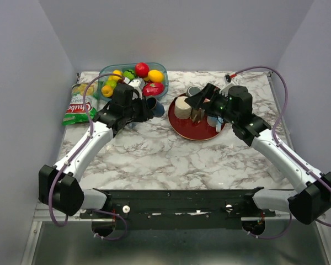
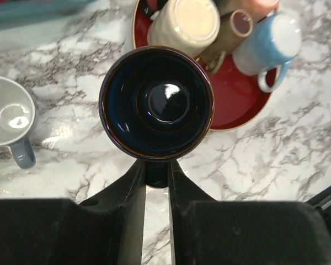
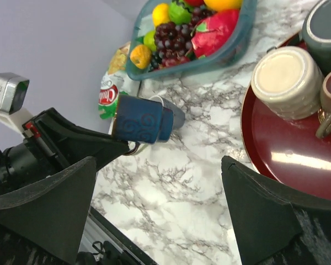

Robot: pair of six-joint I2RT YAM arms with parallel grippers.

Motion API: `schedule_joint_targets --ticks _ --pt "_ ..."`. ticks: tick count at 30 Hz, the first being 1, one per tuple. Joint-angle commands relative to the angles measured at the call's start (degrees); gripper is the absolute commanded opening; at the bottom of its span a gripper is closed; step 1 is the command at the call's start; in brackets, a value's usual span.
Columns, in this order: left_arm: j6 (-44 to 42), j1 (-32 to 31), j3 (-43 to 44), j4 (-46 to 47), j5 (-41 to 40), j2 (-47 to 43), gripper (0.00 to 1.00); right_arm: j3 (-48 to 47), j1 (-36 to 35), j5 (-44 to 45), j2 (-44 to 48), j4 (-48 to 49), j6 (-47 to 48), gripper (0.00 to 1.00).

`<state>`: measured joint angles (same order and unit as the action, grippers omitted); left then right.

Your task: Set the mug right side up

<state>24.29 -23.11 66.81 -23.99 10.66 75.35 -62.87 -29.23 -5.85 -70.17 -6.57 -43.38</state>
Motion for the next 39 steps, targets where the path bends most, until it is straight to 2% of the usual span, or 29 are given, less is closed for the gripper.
schedule_joint_targets --ticks 1,10,13,20,24,33,34,36,39 --pt "-2.50 -0.53 -1.41 1.40 -3.00 1.98 0.00 1.08 0.05 -1.44 -1.81 -2.66 1.36 1.00" --pt "-3.64 -3.69 -5.72 4.30 -10.21 7.17 0.00 3.46 0.05 -2.06 -1.20 -5.47 3.65 1.00" --pt "-3.55 -5.01 -5.81 5.00 -15.29 9.80 0.00 3.81 0.05 -1.71 -1.55 -5.65 3.82 1.00" --pt "-3.99 -5.89 -5.72 7.03 -23.30 15.26 0.00 6.96 0.05 4.69 -0.67 -5.56 4.09 1.00" --pt "-4.87 -6.07 -6.07 8.25 -26.20 17.37 0.00 9.25 0.05 5.58 0.47 -4.95 3.38 1.00" --pt "-7.59 -6.07 -5.29 10.01 -29.99 22.55 0.00 7.24 0.05 7.69 -2.25 -4.94 5.05 1.00" --pt "-7.51 -6.07 -5.02 10.01 -30.43 23.34 0.01 7.15 0.05 7.95 -2.42 -4.95 4.79 1.00" --pt "-7.68 -6.07 -4.32 9.58 -30.96 23.87 0.09 7.06 0.05 8.83 -2.95 -5.38 4.79 1.00" --pt "-7.51 -6.07 -3.96 9.22 -31.13 23.79 0.29 5.92 0.05 10.94 -3.74 -7.05 5.05 1.00"
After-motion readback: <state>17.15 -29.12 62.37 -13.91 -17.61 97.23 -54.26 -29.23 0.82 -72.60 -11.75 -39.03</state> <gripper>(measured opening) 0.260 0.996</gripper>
